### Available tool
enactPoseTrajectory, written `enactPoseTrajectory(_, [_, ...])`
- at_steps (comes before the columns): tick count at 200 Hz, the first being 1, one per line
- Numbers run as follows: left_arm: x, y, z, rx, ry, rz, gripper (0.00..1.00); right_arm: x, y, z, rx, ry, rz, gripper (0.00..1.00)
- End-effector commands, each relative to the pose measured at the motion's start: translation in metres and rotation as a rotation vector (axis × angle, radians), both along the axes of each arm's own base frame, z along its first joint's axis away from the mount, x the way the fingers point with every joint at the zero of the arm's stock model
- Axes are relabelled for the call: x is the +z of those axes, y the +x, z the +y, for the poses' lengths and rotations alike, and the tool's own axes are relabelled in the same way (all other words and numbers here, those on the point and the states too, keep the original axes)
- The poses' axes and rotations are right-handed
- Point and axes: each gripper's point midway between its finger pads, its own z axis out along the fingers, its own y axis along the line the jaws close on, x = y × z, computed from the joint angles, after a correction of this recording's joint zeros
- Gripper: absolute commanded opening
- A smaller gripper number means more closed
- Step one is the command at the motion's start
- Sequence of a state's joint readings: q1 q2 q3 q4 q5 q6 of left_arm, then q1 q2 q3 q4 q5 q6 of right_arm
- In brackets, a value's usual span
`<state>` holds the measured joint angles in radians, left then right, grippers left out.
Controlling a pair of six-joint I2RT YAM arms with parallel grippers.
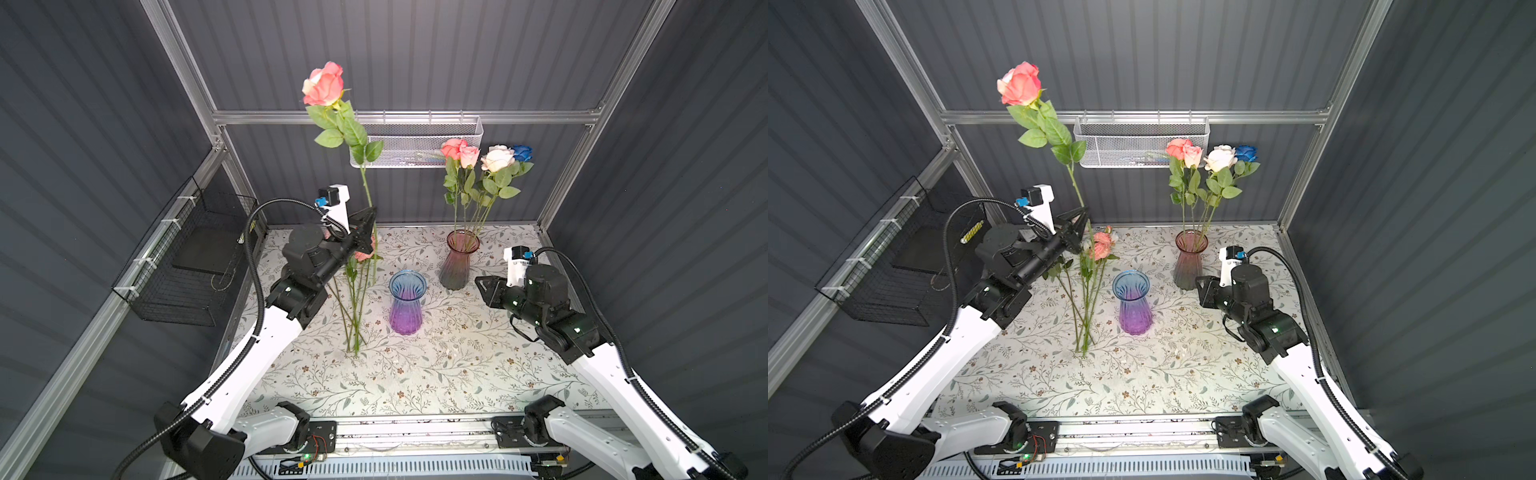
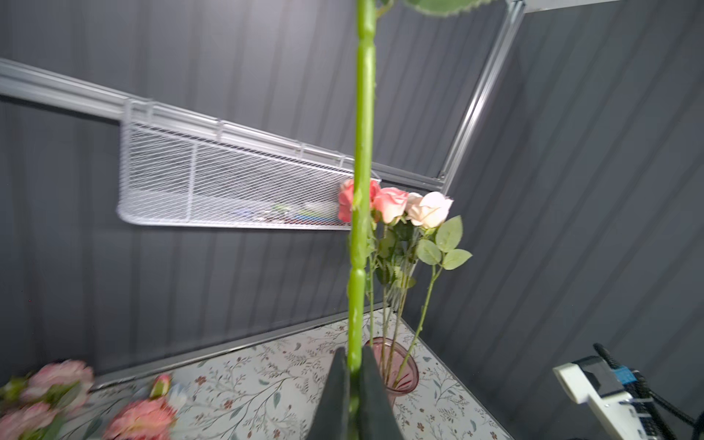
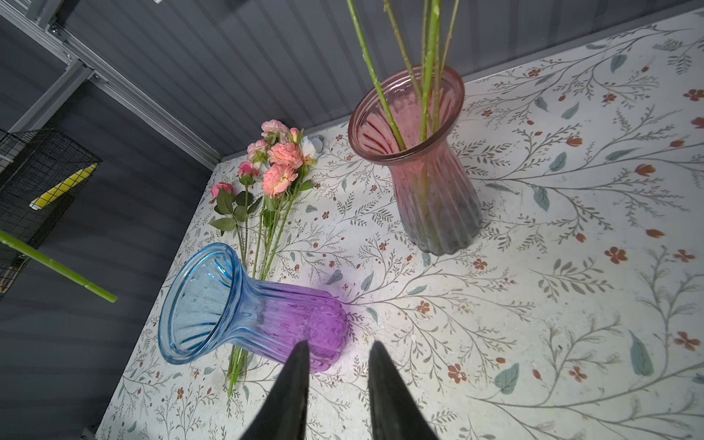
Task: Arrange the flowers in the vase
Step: 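Lift the pink rose upright with the left gripper, then carry the pink rose over the blue-to-purple vase and lower it with the left gripper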
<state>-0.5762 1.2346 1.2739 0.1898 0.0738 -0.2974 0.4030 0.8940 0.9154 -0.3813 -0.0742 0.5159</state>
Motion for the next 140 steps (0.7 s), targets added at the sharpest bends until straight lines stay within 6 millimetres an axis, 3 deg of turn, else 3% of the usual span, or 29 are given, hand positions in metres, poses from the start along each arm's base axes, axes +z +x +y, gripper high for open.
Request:
enactPoseTrajectory(1, [0.033,-0.014,-0.029,-0.049,-0.004,-0.132,0.00,0.006,-0.002,-0.004,-0.018,0.003,-0.030,0.30])
enactPoseTrajectory(24, [0.026,-0.015,-0.057,-0.092,0.001,-0.142,0.00,0.004,-0.004,-0.005,-0.021,0.006,-0.032,0.30])
enactPoseTrajectory(48, [-0.001,-0.007,-0.077,-0.122,0.010,-0.108,0.00,0.004,-0.008,-0.004,-0.013,0.022,-0.030,0.30])
enactPoseTrajectory(73, [-0.046,0.003,-0.085,-0.100,0.069,-0.038,0.00,0.004,-0.014,-0.007,-0.016,0.030,-0.039,0.31])
enactPoseTrajectory(111, [-0.133,0.011,-0.094,-0.073,0.221,0.127,0.00,-0.005,-0.016,-0.008,-0.015,0.023,-0.027,0.33])
enactPoseTrajectory(140, [-0.162,0.010,-0.089,-0.046,0.253,0.154,0.00,-0.009,-0.015,-0.005,-0.002,0.025,-0.014,0.33])
